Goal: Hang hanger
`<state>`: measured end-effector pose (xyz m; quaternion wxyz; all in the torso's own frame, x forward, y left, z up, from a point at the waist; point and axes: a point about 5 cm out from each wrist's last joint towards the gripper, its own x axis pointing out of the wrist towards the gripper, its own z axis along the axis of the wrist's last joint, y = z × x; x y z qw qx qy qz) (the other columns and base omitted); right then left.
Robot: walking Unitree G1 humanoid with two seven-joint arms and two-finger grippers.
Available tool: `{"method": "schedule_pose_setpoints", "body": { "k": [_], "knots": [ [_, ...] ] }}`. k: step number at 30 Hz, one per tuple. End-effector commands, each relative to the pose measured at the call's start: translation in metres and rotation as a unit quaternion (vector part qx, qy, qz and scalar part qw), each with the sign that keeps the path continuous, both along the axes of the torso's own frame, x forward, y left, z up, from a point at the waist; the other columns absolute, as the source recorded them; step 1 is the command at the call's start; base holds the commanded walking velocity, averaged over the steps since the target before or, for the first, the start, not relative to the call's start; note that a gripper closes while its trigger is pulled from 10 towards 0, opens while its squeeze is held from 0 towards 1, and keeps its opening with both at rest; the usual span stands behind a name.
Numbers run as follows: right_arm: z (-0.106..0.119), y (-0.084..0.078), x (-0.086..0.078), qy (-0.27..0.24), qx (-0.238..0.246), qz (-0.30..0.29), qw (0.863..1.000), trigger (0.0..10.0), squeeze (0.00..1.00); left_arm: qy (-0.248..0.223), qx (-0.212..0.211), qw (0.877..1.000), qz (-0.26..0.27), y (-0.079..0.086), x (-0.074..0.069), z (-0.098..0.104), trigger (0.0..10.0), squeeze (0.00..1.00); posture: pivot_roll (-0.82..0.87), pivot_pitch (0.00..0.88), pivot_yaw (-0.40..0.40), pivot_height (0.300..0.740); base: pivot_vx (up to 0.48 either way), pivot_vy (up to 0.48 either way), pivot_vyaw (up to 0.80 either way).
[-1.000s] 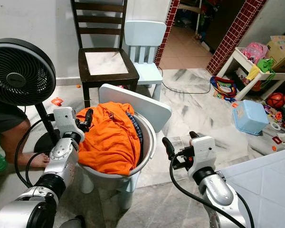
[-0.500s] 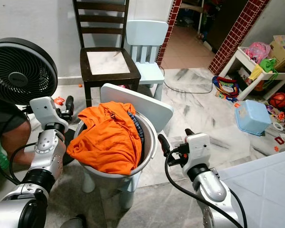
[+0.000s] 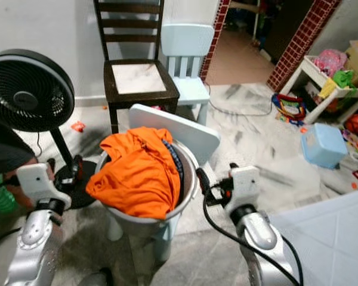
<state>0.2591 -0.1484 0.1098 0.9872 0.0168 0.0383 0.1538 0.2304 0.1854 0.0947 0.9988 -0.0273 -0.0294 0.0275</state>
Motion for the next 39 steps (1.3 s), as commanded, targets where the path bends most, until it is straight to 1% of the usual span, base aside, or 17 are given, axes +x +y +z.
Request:
{"method": "schedule_pose_setpoints", "body": {
  "k": [1,5,7,10,14,16,18,20,23,25,27,29,33,37,39],
  "knots": [
    [-0.002,0.001,0.002,0.001,-0.001,0.011,1.0,10.0,0.0,0.015,0.007,1.0,-0.014,-0.008,-0.004,0.001,10.0,0.0,0.05,0.046,-0.107,0.74,0.0,0.0,0.0],
    [0.0,0.003,0.003,-0.003,0.002,0.015,1.0,10.0,0.0,0.021,0.012,1.0,-0.018,-0.009,-0.009,0.001,10.0,0.0,0.06,0.027,-0.102,0.74,0.0,0.0,0.0],
    [-0.001,0.002,0.003,-0.01,0.001,0.017,1.0,10.0,0.0,0.025,0.027,0.999,-0.032,-0.006,-0.015,0.003,10.0,0.0,0.07,0.013,-0.098,0.74,0.0,0.0,0.0],
    [-0.007,-0.002,0.003,0.003,-0.004,0.007,1.0,10.0,0.0,0.036,0.043,0.998,-0.026,0.001,-0.021,0.001,10.0,0.0,0.07,0.007,-0.095,0.74,0.0,0.0,0.0],
    [-0.011,-0.002,0.0,0.016,-0.001,0.006,1.0,10.0,0.0,0.048,0.045,0.997,-0.026,0.004,-0.024,-0.002,10.0,0.0,0.08,0.0,-0.094,0.74,0.0,0.0,0.0],
    [-0.012,-0.001,0.0,0.015,0.003,0.008,1.0,10.0,0.0,0.052,0.043,0.997,-0.026,0.003,-0.023,-0.003,10.0,0.0,0.08,0.0,-0.094,0.74,0.0,0.0,0.0],
    [-0.012,0.0,0.0,0.009,-0.004,0.01,1.0,10.0,0.0,0.054,0.045,0.997,-0.028,0.0,-0.022,-0.005,10.0,0.0,0.08,0.0,-0.094,0.74,0.0,0.0,0.0],
    [-0.013,0.0,0.002,0.006,-0.002,0.002,1.0,10.0,0.0,0.053,0.044,0.997,-0.034,-0.005,-0.017,-0.004,10.0,0.0,0.08,0.0,-0.092,0.74,0.0,0.0,0.0],
    [-0.012,-0.003,0.005,0.001,-0.001,-0.012,1.0,10.0,0.0,0.051,0.041,0.997,-0.035,-0.007,-0.012,-0.004,10.0,0.0,0.08,0.0,-0.088,0.74,0.0,0.0,0.0],
    [-0.011,-0.005,0.007,0.0,0.014,-0.023,1.0,10.0,0.0,0.054,0.047,0.997,-0.026,-0.007,-0.009,-0.003,10.0,0.0,0.08,0.0,-0.085,0.74,0.0,0.0,0.0],
    [-0.01,-0.006,0.008,-0.001,0.016,-0.028,0.999,10.0,0.0,0.055,0.037,0.997,-0.034,-0.009,-0.007,-0.003,10.0,0.0,0.08,0.0,-0.083,0.74,0.0,0.0,0.0],
    [-0.011,-0.007,0.008,0.001,0.018,-0.032,0.999,10.0,0.0,0.056,0.037,0.996,-0.055,-0.013,-0.006,-0.003,10.0,0.0,0.07,0.0,-0.081,0.74,0.0,0.0,0.0],
    [-0.014,-0.007,0.007,0.009,0.018,-0.035,0.999,10.0,0.0,0.061,0.033,0.996,-0.064,-0.016,-0.006,-0.005,10.0,0.0,0.07,0.0,-0.08,0.74,0.0,0.0,0.0],
    [-0.015,-0.007,0.005,0.014,0.019,-0.035,0.999,10.0,0.0,0.063,0.03,0.995,-0.065,-0.018,-0.006,-0.005,10.0,0.0,0.06,0.0,-0.085,0.74,0.0,0.0,-0.73],
    [-0.014,-0.007,0.005,0.007,0.013,-0.03,0.999,10.0,0.0,0.063,0.028,0.995,-0.065,-0.018,-0.006,-0.005,10.0,0.0,0.06,0.0,-0.087,0.74,0.0,0.0,-0.8]
  ]
}}
